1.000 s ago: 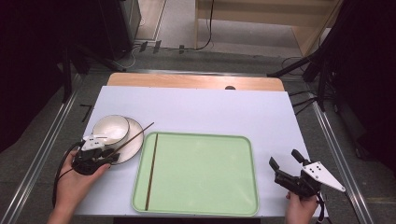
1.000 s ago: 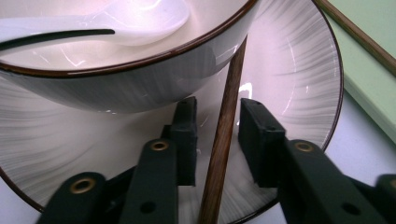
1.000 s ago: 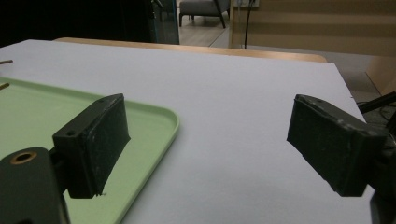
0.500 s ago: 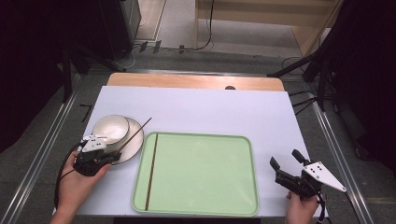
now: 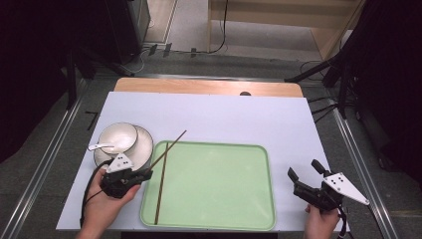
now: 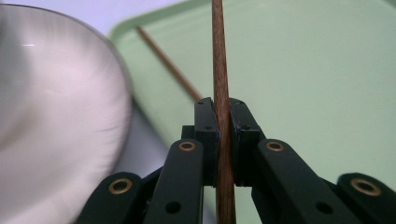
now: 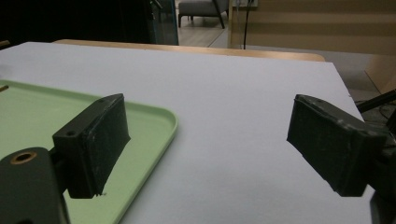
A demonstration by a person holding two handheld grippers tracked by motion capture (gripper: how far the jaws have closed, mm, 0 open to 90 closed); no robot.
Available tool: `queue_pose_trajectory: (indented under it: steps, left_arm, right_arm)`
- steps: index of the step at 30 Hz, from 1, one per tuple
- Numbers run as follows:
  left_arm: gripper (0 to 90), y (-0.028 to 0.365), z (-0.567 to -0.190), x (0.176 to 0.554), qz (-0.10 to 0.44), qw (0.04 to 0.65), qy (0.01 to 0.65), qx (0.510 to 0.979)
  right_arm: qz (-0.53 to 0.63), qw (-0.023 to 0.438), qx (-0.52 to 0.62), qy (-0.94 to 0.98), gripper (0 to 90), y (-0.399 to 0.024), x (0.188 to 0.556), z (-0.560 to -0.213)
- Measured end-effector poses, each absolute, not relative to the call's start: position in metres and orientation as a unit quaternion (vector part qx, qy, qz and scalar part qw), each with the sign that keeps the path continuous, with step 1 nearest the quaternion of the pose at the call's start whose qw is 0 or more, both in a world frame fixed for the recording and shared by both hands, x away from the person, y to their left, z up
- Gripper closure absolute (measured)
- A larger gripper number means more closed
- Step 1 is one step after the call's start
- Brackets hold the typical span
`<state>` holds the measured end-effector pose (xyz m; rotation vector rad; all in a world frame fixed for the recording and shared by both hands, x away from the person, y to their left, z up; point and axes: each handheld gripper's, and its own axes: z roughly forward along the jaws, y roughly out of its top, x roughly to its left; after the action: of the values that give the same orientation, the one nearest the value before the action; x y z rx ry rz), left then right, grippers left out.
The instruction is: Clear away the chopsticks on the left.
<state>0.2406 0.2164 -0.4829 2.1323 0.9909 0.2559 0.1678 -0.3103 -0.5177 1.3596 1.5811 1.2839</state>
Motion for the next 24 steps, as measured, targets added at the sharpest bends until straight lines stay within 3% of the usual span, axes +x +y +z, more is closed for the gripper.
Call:
queue_pose_trajectory:
  steps: [12,24]
  left_arm:
    - [84.3,0.159,-0.507,0.217,0.033,0.37,0.378,0.848]
    - [83.2,0.139,-0.516,0.207,0.057,0.333,0.384,0.859]
  right_arm:
    - [0.493,0.338,0.521,0.609,12.8,-0.31,0.168,-0.518]
    - [0.493,0.338,0.522,0.608,12.8,-0.309,0.168,-0.518]
